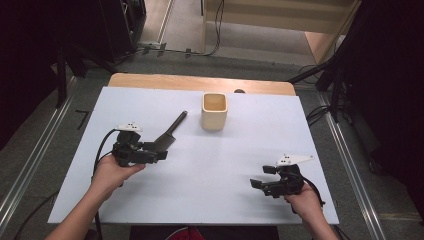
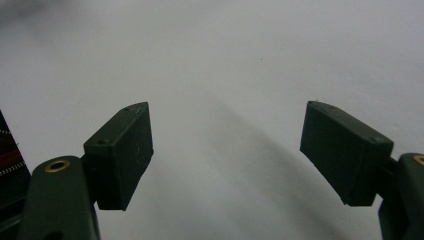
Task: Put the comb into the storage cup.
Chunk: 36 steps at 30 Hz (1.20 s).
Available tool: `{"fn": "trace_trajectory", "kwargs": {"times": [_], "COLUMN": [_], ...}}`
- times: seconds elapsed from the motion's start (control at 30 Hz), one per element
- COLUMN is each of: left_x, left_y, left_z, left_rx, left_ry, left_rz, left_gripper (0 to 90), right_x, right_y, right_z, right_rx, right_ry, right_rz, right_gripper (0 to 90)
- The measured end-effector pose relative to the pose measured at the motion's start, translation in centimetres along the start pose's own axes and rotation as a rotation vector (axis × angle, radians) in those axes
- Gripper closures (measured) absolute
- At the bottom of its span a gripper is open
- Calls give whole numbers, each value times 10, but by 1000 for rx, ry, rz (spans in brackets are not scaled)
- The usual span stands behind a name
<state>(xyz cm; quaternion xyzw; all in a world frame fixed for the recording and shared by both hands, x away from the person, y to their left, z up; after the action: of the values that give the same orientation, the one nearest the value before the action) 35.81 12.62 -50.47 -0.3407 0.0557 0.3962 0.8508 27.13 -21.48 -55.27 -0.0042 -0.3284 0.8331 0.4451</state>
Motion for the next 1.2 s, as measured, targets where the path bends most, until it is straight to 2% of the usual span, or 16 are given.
{"fn": "trace_trajectory", "kwargs": {"times": [0.23,0.6,0.77,0.87,0.93,1.03,1.13,1.2], "left_x": [-5,-14,-14,-13,-12,-12,-8,-5], "left_y": [-13,-33,-33,-31,-31,-31,-26,-23], "left_z": [-4,-19,-23,-25,-25,-26,-31,-34], "left_rx": [-3,11,23,38,29,33,49,61], "left_ry": [-4,35,35,27,20,22,24,-2], "left_rz": [-40,-49,-55,-63,-66,-58,-23,-38], "left_gripper": [306,316,333,364,407,438,460,487], "right_x": [-1,-1,-1,-1,-2,-2,-2,-2], "right_y": [0,1,2,3,3,4,4,4], "right_z": [0,1,2,3,3,3,3,3], "right_rx": [0,-4,-5,-6,-5,-6,-5,-5], "right_ry": [2,2,4,5,7,9,11,11], "right_rz": [-3,-10,-10,-11,-12,-10,-9,-10], "right_gripper": [195,195,195,195,195,195,195,195]}}
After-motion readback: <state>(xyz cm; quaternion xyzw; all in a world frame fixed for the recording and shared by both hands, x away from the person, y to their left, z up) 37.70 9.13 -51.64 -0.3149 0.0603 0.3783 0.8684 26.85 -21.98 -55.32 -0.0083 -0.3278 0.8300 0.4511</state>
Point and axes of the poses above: each handheld gripper's, and its own axes: z roughly backward along the jaws, y roughly out of its underside, x roughly to its left, the point moved 9 cm from there along -z, roughly forward along the jaws, and after that the axes turned 10 degrees about x, right-handed, at the moved point
